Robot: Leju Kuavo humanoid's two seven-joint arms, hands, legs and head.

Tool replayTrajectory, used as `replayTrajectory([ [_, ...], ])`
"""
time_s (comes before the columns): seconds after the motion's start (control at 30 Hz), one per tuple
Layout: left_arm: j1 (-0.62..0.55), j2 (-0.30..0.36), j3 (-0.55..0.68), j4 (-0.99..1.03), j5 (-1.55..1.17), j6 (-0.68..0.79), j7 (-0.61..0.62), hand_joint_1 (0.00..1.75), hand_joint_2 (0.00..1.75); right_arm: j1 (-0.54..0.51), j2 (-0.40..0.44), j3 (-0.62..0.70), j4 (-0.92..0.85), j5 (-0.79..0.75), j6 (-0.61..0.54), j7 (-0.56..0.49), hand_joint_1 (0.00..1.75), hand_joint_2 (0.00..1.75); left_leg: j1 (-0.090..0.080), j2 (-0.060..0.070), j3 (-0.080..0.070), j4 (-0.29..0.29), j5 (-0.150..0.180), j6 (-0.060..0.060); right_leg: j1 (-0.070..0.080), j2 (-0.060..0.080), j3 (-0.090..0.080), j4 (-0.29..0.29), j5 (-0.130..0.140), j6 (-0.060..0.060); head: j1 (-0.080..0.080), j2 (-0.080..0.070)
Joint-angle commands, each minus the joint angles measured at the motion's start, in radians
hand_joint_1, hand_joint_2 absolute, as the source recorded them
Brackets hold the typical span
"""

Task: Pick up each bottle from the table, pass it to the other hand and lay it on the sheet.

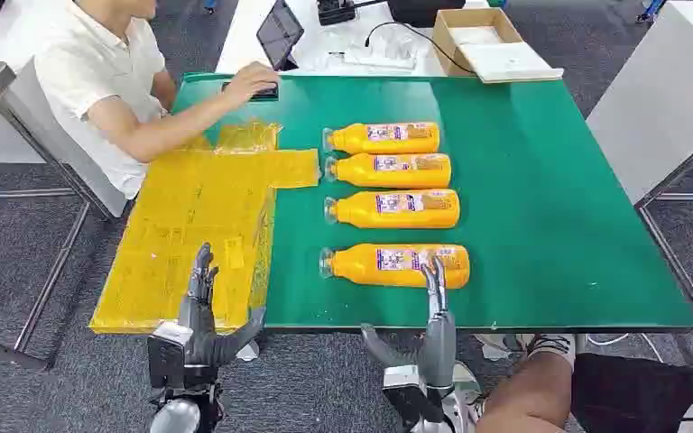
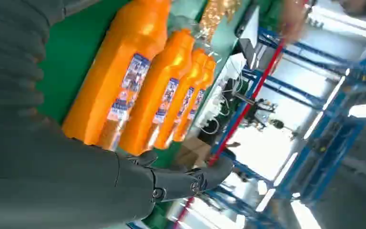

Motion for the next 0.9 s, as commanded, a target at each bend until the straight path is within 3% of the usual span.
replayTrajectory([
  [0.03,-0.042,-0.003,-0.021,0.115,0.017,-0.013,-0.003,0.0,1.75,-0.044,-0.059,-0.155,0.077,0.101,0.017,0.033,0.0,1.75,0.0,0.0,0.004,-0.002,-0.001,-0.001,0.0,-0.001,0.004,-0.002,-0.001,-0.001,0.0,0.0],
  [0.3,-0.038,0.009,-0.04,0.102,0.004,-0.028,0.012,0.0,1.75,-0.063,-0.07,-0.174,0.1,0.148,-0.001,0.061,0.0,1.75,0.0,0.001,0.006,-0.002,-0.002,-0.002,0.001,-0.001,0.006,-0.001,-0.002,-0.002,0.0,0.0],
  [0.43,-0.031,0.013,-0.06,0.093,-0.013,-0.041,0.027,0.0,1.75,-0.163,-0.124,-0.219,0.232,0.241,0.045,0.154,0.0,1.75,0.0,0.001,0.002,-0.001,0.0,0.0,0.0,0.0,0.002,-0.001,0.0,-0.001,0.0,0.0],
  [0.6,-0.11,-0.006,-0.08,0.197,-0.005,-0.073,0.011,0.0,1.75,-0.335,-0.185,-0.228,0.447,0.354,0.036,0.205,0.0,1.75,-0.001,0.003,0.005,-0.002,0.0,0.0,0.0,0.001,0.005,-0.002,0.001,-0.001,0.0,0.0],
  [0.9,-0.175,-0.029,-0.12,0.284,0.017,-0.105,-0.016,0.0,1.75,-0.541,-0.159,-0.158,0.707,0.419,0.111,0.244,0.0,1.75,-0.003,0.004,0.006,-0.001,0.0,0.0,-0.002,0.002,0.006,-0.001,0.001,0.0,0.0,0.0],
])
